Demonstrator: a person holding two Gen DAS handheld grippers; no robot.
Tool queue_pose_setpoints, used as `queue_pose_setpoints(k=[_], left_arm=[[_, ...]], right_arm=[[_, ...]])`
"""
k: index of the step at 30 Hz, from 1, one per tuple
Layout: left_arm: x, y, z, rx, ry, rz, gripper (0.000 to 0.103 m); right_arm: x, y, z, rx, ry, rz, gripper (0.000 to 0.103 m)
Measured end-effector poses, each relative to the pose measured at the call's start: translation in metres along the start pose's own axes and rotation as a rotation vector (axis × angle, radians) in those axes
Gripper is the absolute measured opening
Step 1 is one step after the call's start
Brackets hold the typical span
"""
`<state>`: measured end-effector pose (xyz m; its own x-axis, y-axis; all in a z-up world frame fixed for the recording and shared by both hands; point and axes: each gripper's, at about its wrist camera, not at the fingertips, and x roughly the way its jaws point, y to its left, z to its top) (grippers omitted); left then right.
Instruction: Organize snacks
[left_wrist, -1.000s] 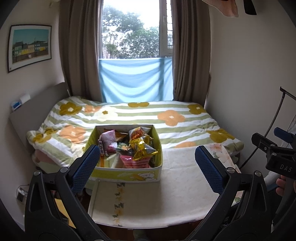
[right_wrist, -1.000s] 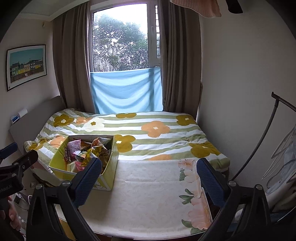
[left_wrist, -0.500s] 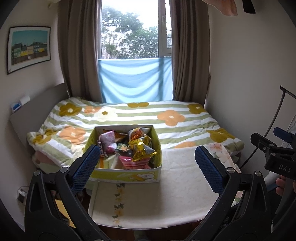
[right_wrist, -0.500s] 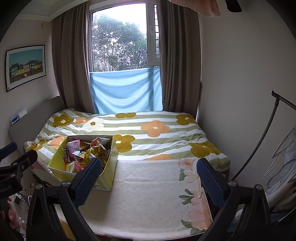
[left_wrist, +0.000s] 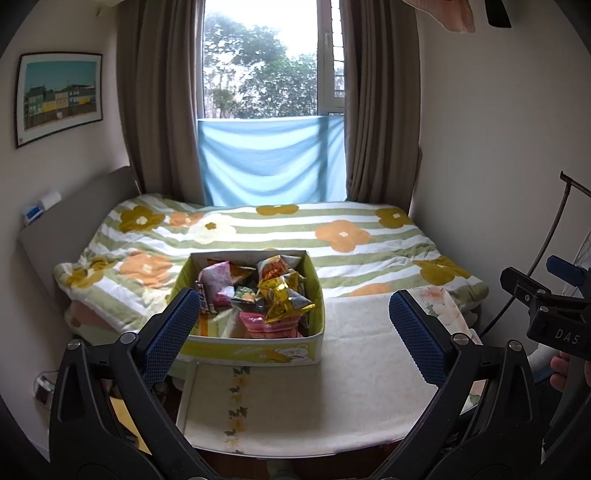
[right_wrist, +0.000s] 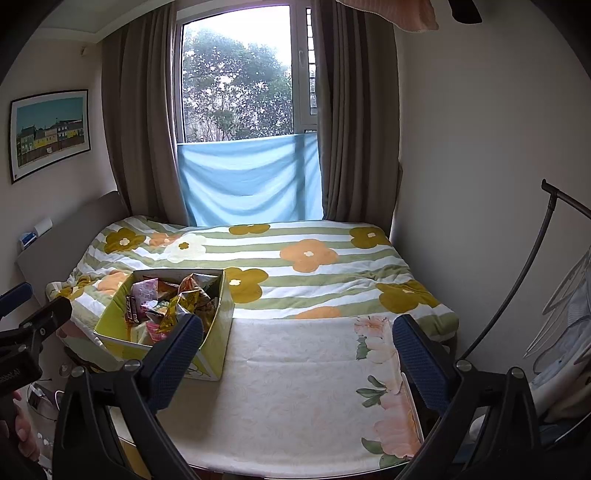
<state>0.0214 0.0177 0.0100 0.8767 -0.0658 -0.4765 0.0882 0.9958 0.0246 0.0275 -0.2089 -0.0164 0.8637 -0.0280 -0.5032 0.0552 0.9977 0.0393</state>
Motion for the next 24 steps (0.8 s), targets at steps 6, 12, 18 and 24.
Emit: queue_pose_setpoints(k=[6,12,18,24], left_arm=[[-0.0008,0.0025,-0.0006,-0.005,-0.001,0.005,0.102],[-0.0024,0.0004,-0.0006,0.011,-0.025,0.047,0.102],[-0.0044,0.0009,-0.0022,0.009,-0.031,0.042,0.102],[0.0003,0.0064,-0.004,-0.015,-0.006,0.046,0.102]], right_arm=[[0.001,-0.0005,-0.0001,0.002,0.001,-0.002,0.102],[0.0021,-0.0016,-0.0007,0.0,0.003,-0.004,0.102],[0.0022,-0.0016,-0.0002,-0.001,0.003,-0.004,0.102],[0.0028,-0.001,-0.0013,0.001,0.004,-0.005,0.102]])
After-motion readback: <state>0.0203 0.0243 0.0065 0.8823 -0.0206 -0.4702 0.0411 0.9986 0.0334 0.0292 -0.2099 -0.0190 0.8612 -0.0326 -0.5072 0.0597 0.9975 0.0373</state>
